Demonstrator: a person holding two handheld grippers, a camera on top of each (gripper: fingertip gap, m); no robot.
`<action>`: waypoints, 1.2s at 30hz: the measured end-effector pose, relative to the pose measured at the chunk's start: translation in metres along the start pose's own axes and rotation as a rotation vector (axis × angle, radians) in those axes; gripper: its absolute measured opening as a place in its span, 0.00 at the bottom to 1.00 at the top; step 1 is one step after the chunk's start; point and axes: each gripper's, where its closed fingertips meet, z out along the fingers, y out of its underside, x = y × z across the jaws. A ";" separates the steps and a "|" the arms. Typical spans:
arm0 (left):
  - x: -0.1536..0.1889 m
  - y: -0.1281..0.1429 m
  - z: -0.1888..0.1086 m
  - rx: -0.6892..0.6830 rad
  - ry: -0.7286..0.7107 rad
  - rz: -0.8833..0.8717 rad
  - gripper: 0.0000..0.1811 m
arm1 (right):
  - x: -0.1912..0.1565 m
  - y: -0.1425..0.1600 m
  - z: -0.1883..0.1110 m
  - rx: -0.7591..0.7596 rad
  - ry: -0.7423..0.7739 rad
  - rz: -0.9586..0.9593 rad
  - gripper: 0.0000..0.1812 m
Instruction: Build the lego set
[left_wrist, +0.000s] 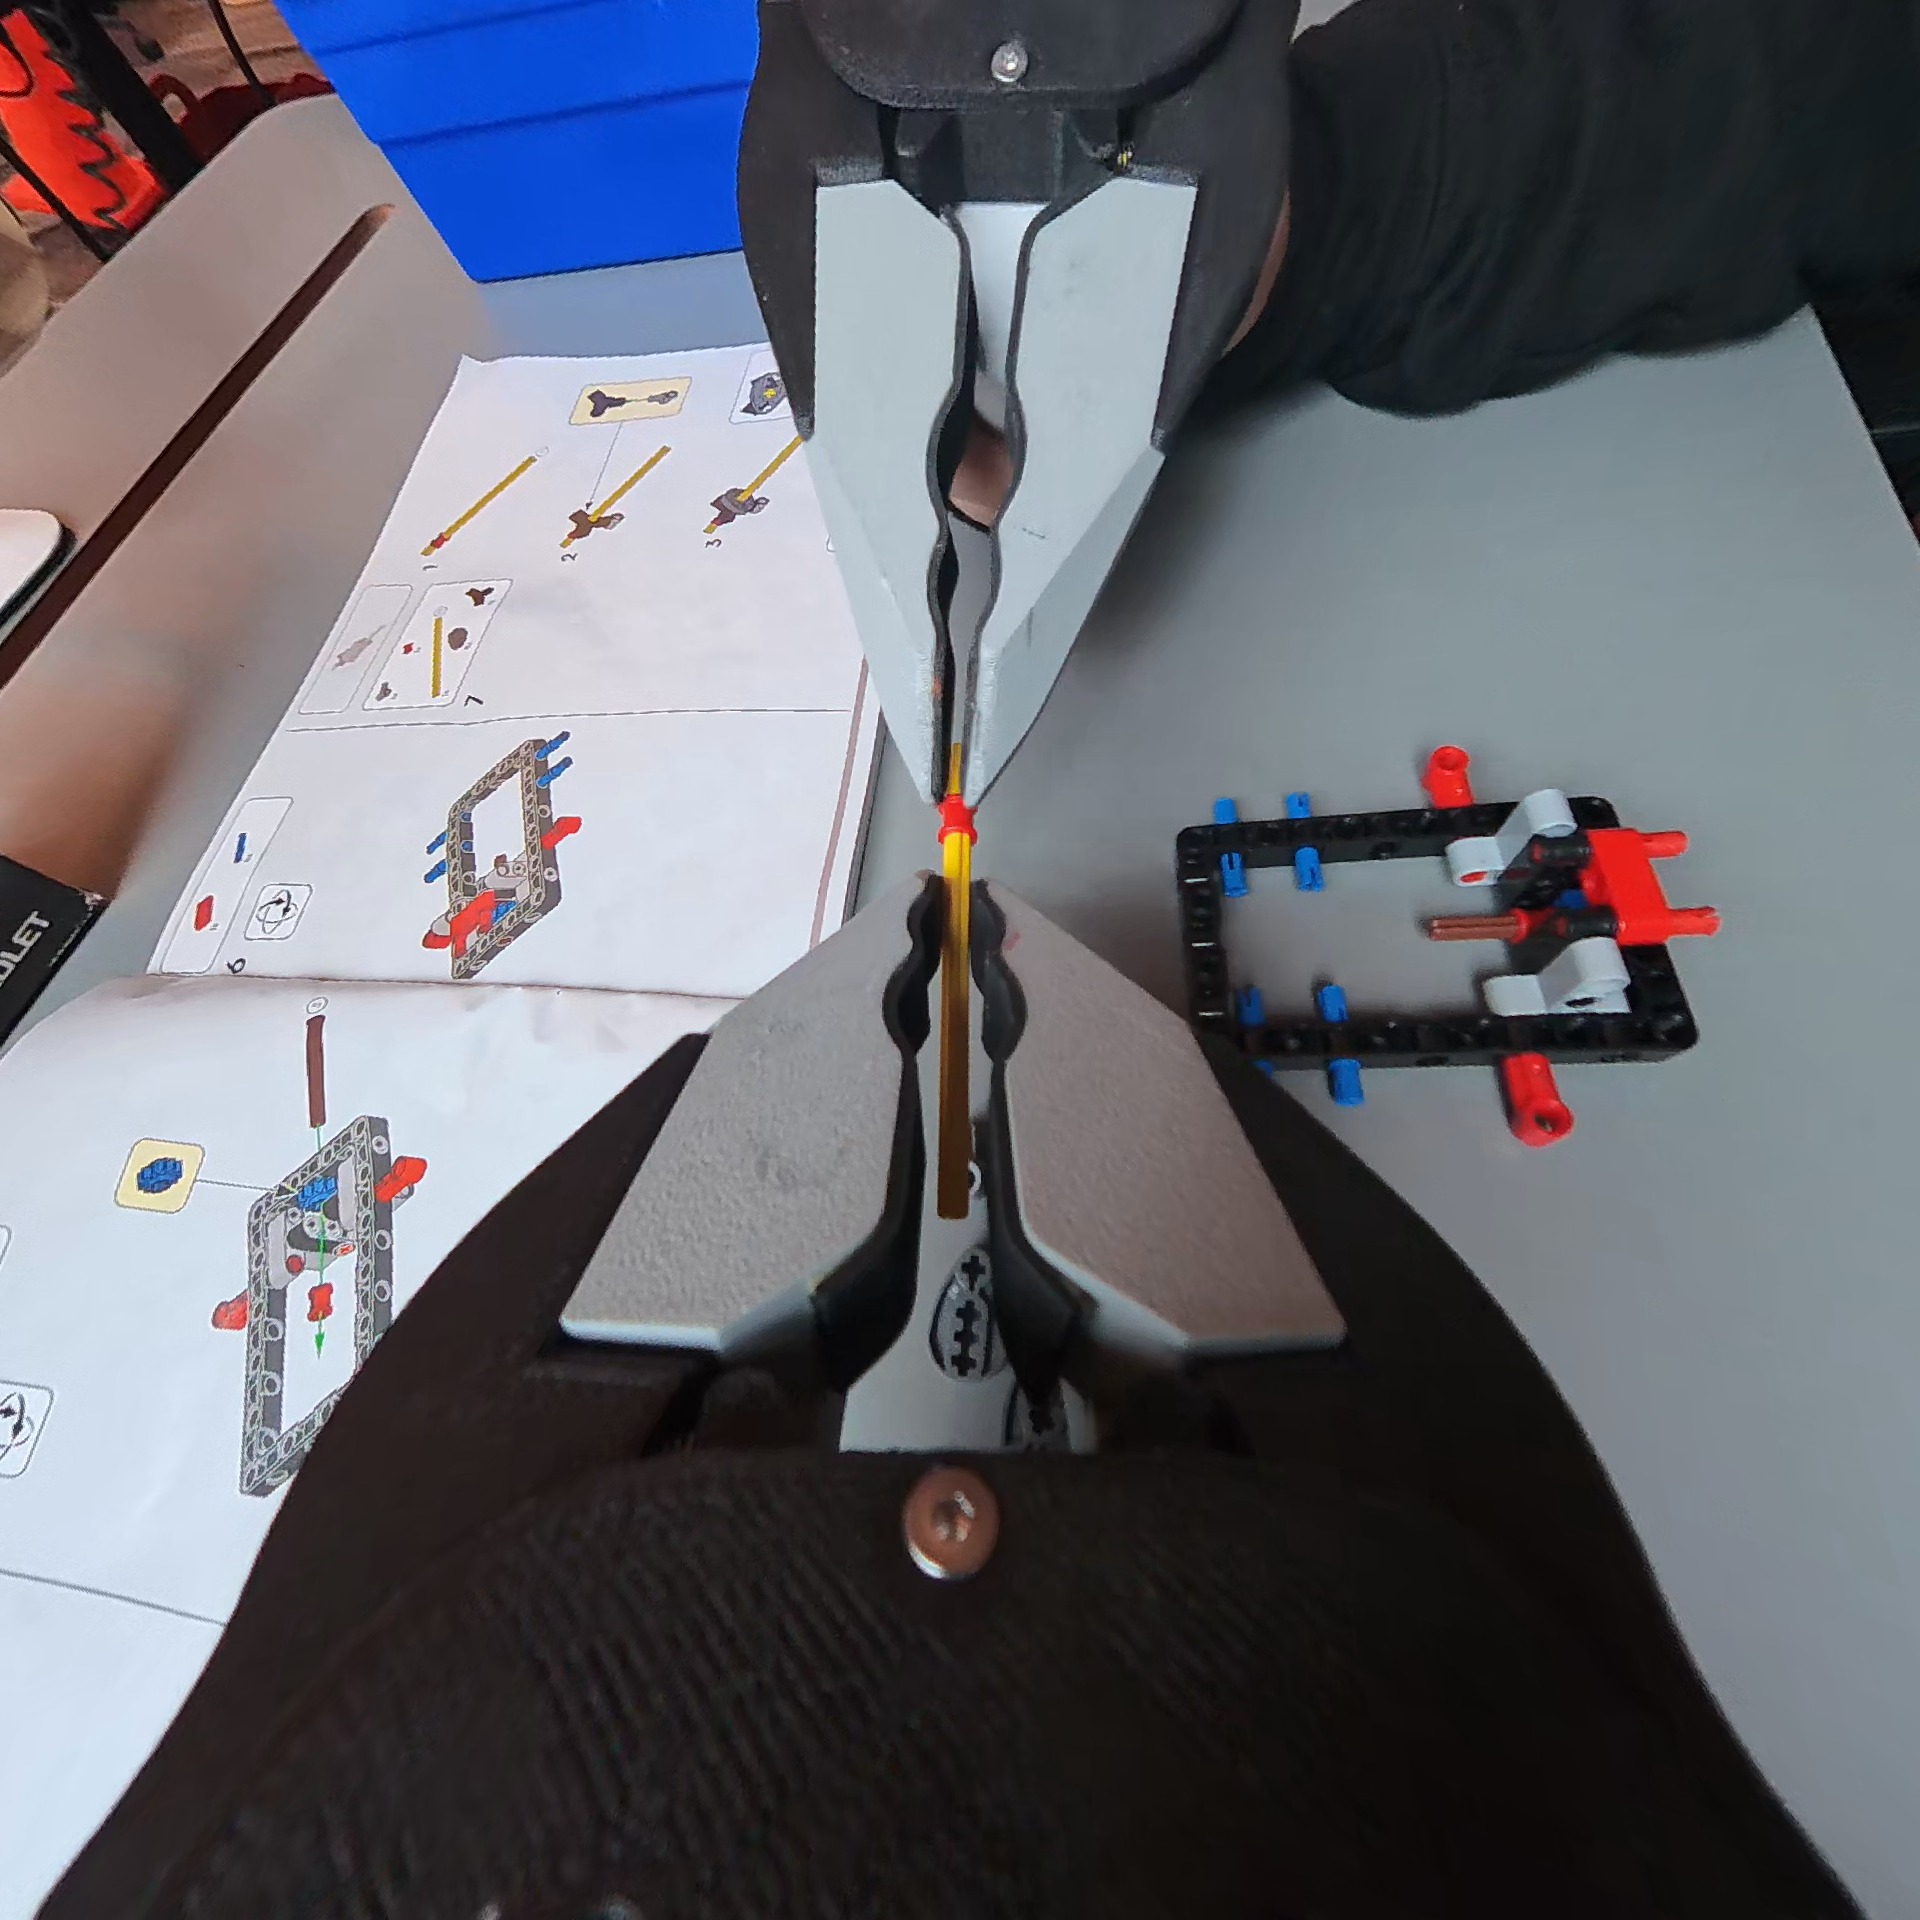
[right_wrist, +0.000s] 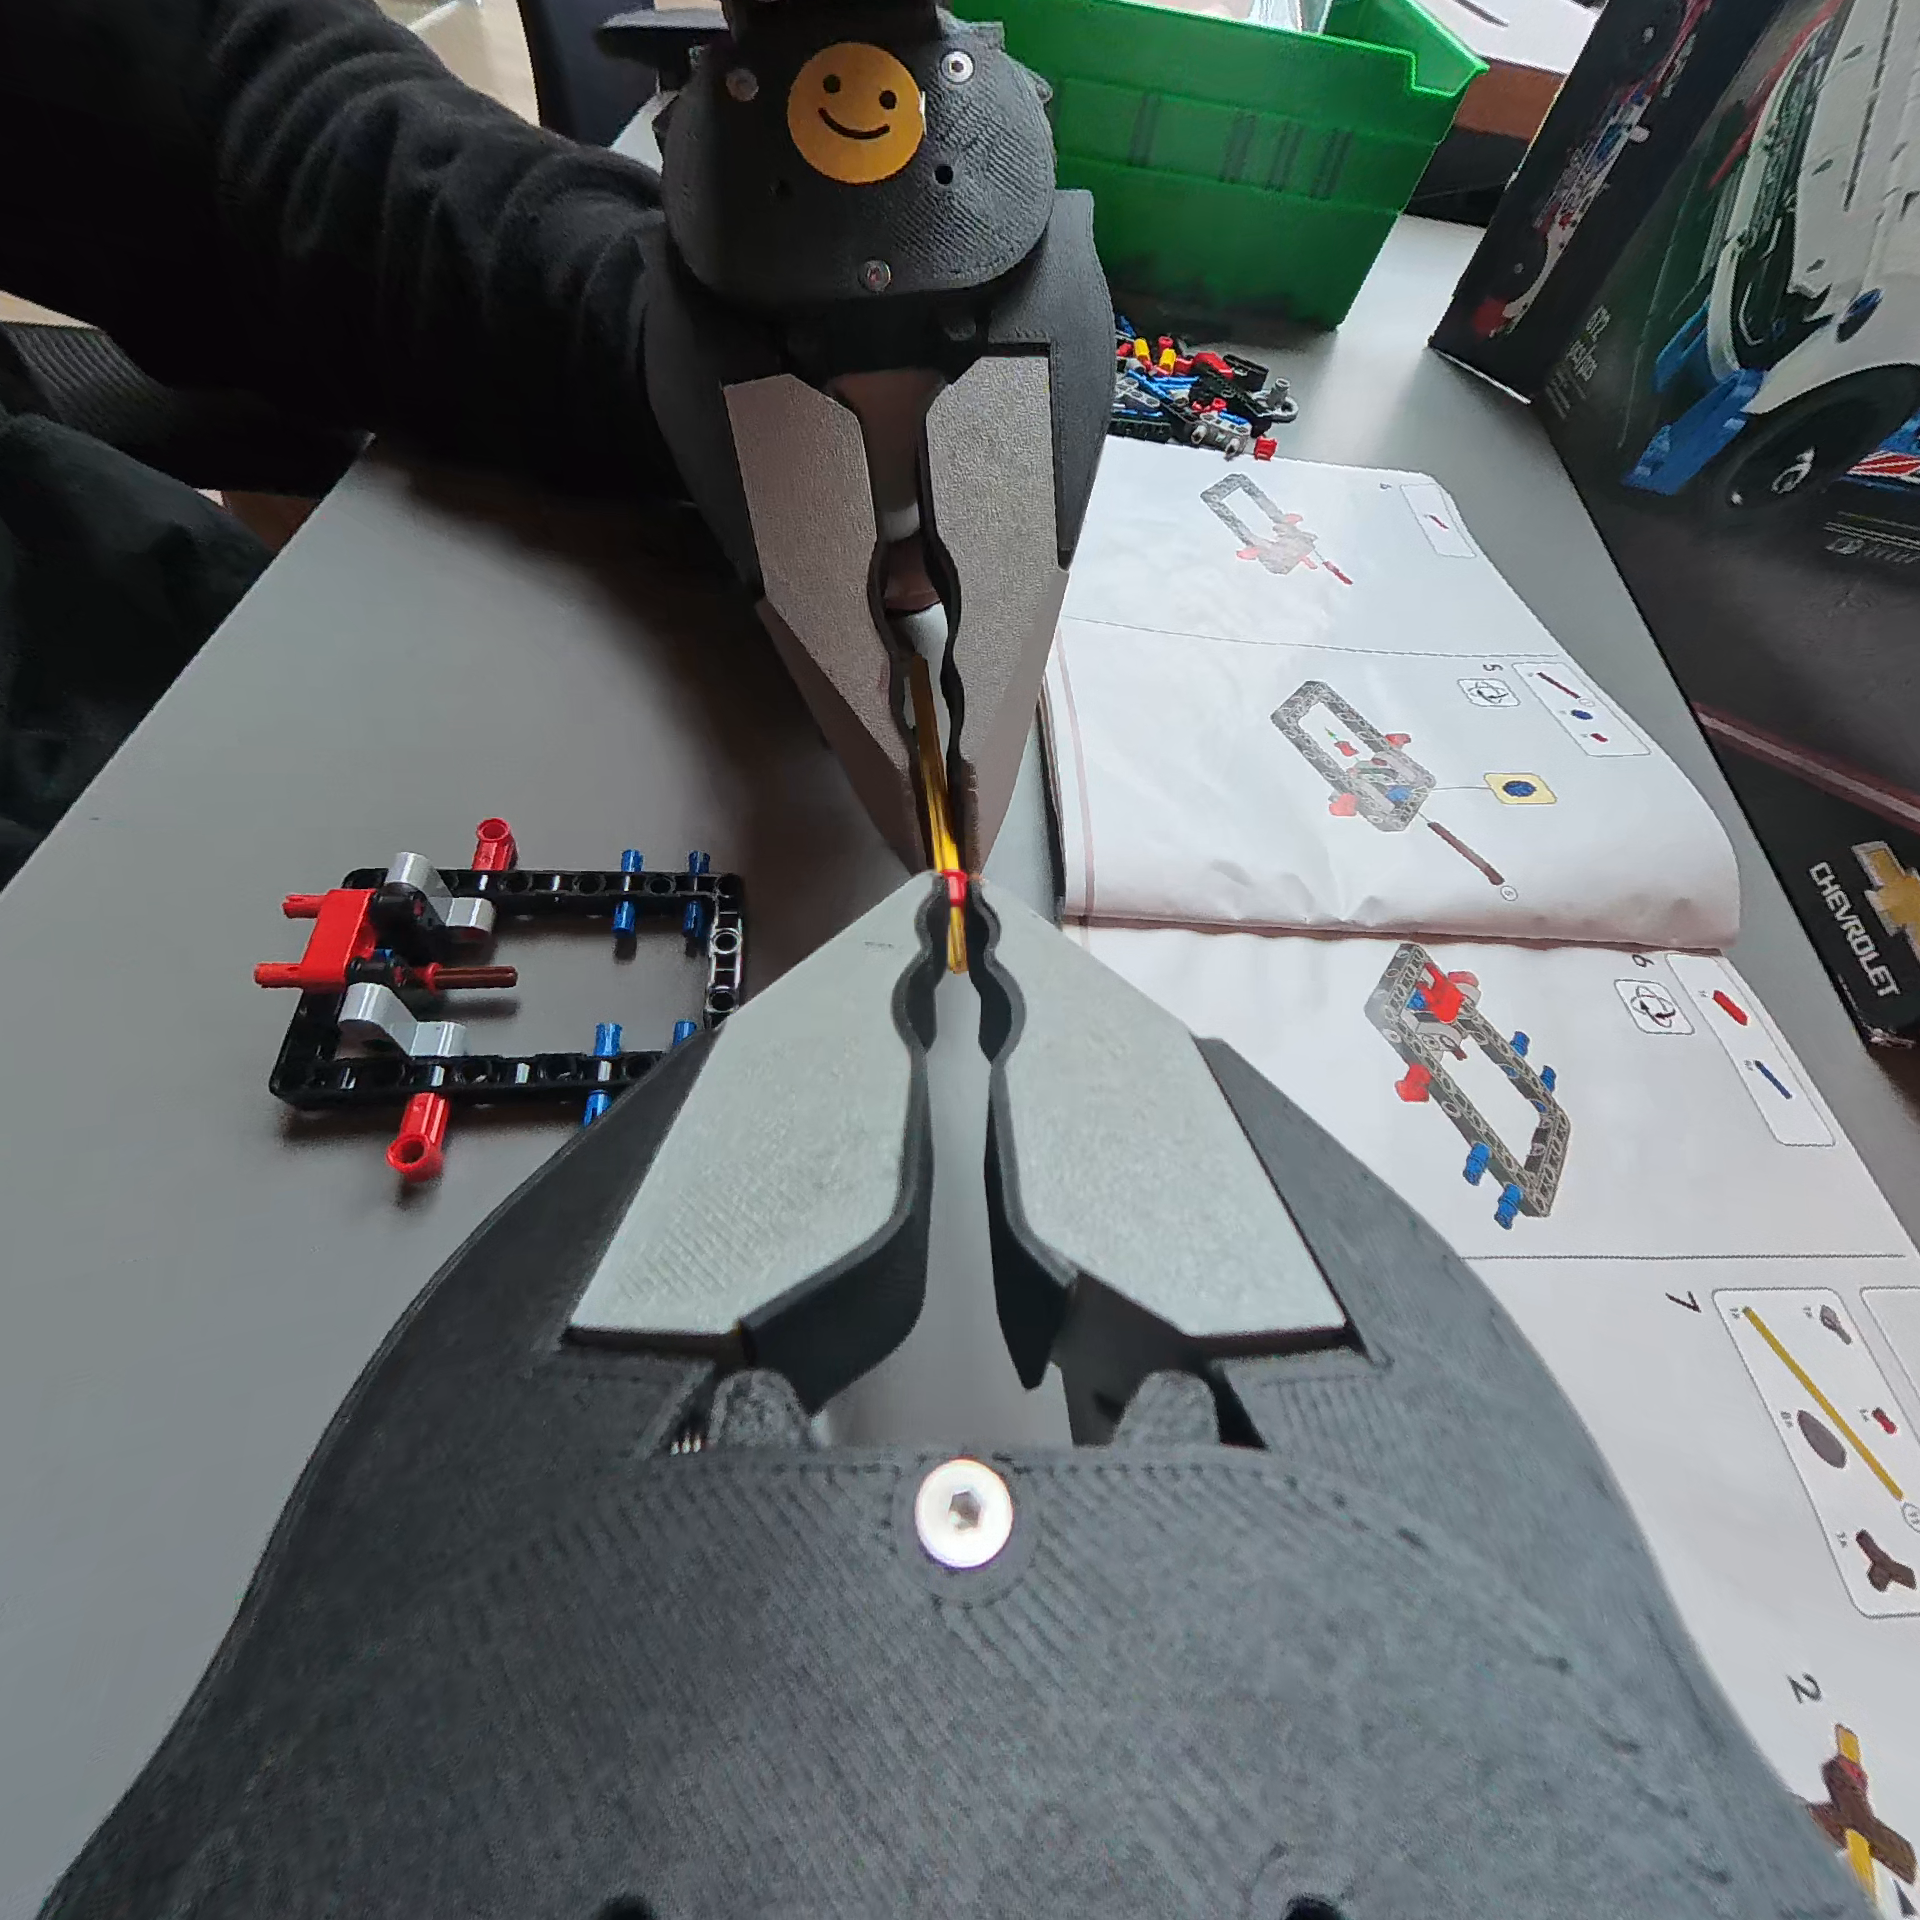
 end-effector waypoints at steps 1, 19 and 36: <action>0.000 0.001 0.000 -0.004 -0.001 0.001 0.01 | 0.000 0.001 0.001 -0.006 0.003 -0.001 0.00; -0.010 0.000 -0.003 0.013 -0.033 -0.047 0.01 | 0.012 0.002 -0.007 0.013 0.024 0.047 0.06; -0.005 -0.005 -0.004 0.039 -0.005 -0.050 0.01 | 0.003 0.002 0.001 -0.015 0.012 0.001 0.04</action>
